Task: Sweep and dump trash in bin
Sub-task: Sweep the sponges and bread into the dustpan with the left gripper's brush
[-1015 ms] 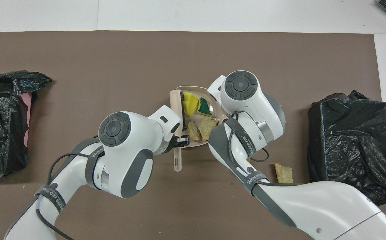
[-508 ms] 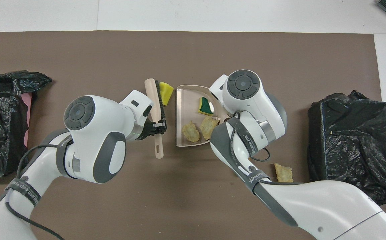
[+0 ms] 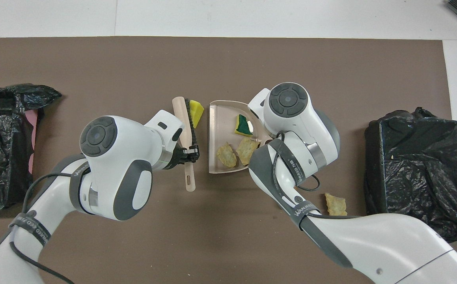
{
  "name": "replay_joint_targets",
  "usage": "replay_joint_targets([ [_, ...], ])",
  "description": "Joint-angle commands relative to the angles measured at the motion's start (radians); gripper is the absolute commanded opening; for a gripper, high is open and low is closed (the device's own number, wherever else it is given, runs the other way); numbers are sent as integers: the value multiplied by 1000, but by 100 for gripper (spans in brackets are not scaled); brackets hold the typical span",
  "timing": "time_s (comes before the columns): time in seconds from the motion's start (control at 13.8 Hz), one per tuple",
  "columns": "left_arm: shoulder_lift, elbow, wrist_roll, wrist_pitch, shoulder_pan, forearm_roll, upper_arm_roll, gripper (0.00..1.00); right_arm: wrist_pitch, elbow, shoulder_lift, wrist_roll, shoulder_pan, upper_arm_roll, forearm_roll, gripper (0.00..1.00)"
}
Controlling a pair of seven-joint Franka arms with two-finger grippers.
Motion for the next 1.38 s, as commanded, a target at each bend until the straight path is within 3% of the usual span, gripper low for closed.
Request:
replay_joint_targets([
  [0.0,-46,-25,-34,-6,-88,19,6,0,30,-29,-7,10,-19,8,-9,0],
  [0.29,-100,-55,-55,-129,-194,23,7,0,30,-29,-7,10,-22,8,-7,0],
  [0.65,-149,-97,-31,-292,-196,125,6,0,30,-29,-7,10,-22,8,-6,0],
  [1.09,-186,-61,-55,-258,-165,125,15,0,27,-29,-7,9,-31,8,-6,0],
  [1.31,-227,-101,-180,-258,-160,127,15,0,25,-29,-7,9,-32,8,-6,0],
])
